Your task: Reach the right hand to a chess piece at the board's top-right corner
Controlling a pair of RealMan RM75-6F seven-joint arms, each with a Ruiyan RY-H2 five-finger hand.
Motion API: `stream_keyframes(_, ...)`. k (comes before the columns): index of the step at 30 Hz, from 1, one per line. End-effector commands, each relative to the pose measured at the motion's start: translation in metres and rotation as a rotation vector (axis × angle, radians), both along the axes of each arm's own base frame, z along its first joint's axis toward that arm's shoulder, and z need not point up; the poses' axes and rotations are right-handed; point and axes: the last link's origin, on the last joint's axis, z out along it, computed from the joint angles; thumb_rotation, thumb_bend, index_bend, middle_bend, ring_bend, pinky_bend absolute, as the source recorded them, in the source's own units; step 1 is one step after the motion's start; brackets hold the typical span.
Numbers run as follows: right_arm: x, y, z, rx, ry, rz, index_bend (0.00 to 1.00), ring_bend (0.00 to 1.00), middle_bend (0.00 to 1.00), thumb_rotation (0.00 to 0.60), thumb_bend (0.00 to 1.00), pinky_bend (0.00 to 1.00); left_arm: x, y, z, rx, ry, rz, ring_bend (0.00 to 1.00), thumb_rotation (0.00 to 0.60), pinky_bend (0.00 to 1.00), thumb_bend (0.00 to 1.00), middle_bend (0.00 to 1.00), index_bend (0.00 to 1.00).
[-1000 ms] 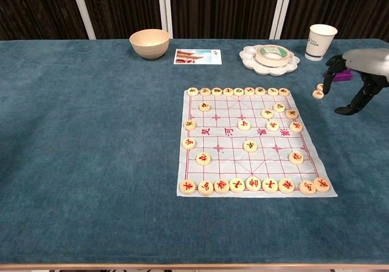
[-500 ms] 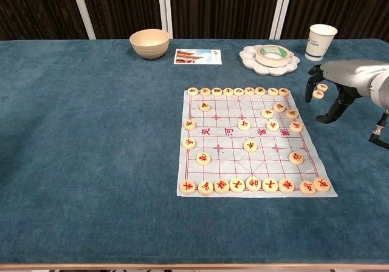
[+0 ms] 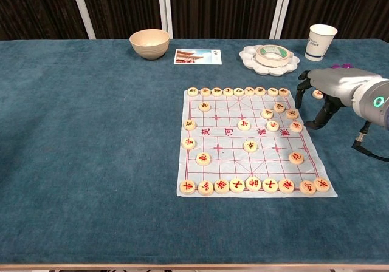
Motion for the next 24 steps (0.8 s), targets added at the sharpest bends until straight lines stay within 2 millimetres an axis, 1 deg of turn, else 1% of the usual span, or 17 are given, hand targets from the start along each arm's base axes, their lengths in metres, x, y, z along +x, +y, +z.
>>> stream_keyframes(1, 0.001, 0.001, -0.003, 0.004, -0.001, 0.002, 0.4, 0.04, 0.0, 0.6, 0.38, 0.09, 0.0, 0.0, 0.0, 0.001, 0.0, 0.0, 0.0, 0.6, 0.0, 0.0, 0.0, 0.06)
stream_keyframes(9, 0.004, -0.001, -0.009, 0.009, 0.0, 0.006, 0.4, 0.04, 0.0, 0.6, 0.38, 0.09, 0.0, 0.0, -0.001, -0.002, 0.002, 0.002, 0.0, 0.6, 0.0, 0.0, 0.0, 0.06)
stream_keyframes(24, -0.002, -0.003, -0.015, 0.016, -0.003, -0.017, 0.41, 0.04, 0.0, 0.6, 0.38, 0.09, -0.001, 0.001, -0.002, -0.007, 0.011, 0.006, 0.0, 0.6, 0.0, 0.0, 0.0, 0.06)
